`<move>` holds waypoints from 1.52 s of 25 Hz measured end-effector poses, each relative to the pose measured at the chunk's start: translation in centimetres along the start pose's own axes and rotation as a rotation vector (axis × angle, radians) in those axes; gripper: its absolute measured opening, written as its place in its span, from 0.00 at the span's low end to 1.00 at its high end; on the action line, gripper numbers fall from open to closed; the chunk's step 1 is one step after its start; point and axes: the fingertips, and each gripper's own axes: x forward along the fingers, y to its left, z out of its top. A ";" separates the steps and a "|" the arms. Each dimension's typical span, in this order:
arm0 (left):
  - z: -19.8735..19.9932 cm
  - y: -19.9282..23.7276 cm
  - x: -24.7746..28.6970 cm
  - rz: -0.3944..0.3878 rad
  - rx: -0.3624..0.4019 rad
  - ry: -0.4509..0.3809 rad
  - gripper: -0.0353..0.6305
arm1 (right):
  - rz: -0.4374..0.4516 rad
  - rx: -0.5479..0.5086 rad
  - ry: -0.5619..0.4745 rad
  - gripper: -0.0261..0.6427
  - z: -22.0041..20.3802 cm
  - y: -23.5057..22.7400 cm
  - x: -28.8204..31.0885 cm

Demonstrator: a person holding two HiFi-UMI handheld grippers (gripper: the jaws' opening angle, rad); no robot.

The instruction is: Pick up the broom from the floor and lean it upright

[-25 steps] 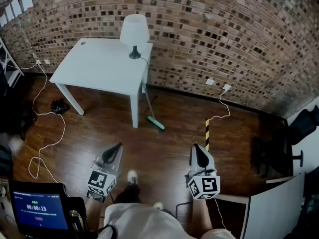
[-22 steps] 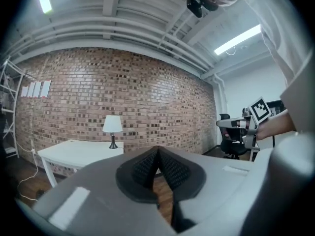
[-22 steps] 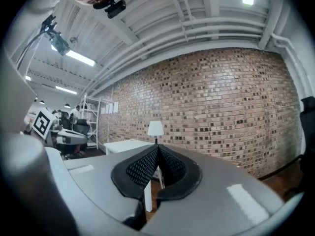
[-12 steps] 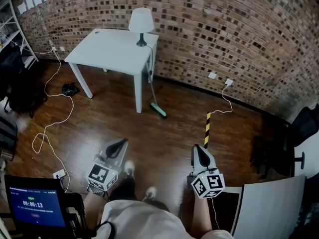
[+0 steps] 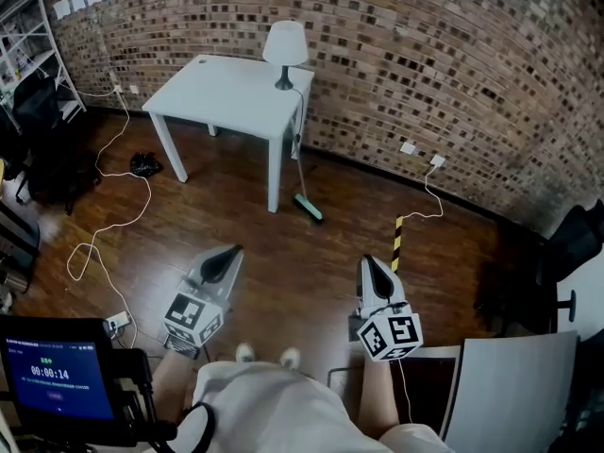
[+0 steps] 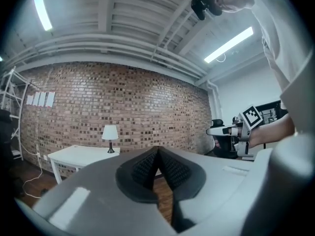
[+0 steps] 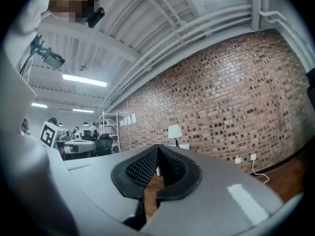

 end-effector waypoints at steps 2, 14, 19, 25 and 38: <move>0.0 0.6 -0.1 -0.007 0.010 -0.022 0.05 | 0.016 -0.023 -0.025 0.06 0.2 1.1 0.7; 0.1 1.8 0.7 0.013 0.041 -0.064 0.05 | -0.017 -0.030 -0.045 0.06 -0.4 1.9 1.8; -0.3 2.0 0.7 0.040 0.047 -0.057 0.05 | -0.029 -0.064 -0.051 0.06 0.1 1.8 1.5; -0.6 2.1 0.7 0.049 0.043 -0.057 0.05 | -0.032 -0.071 -0.037 0.06 -0.2 1.5 1.6; -0.2 1.7 1.3 0.046 0.073 -0.063 0.05 | -0.047 -0.070 -0.042 0.06 0.2 0.7 1.8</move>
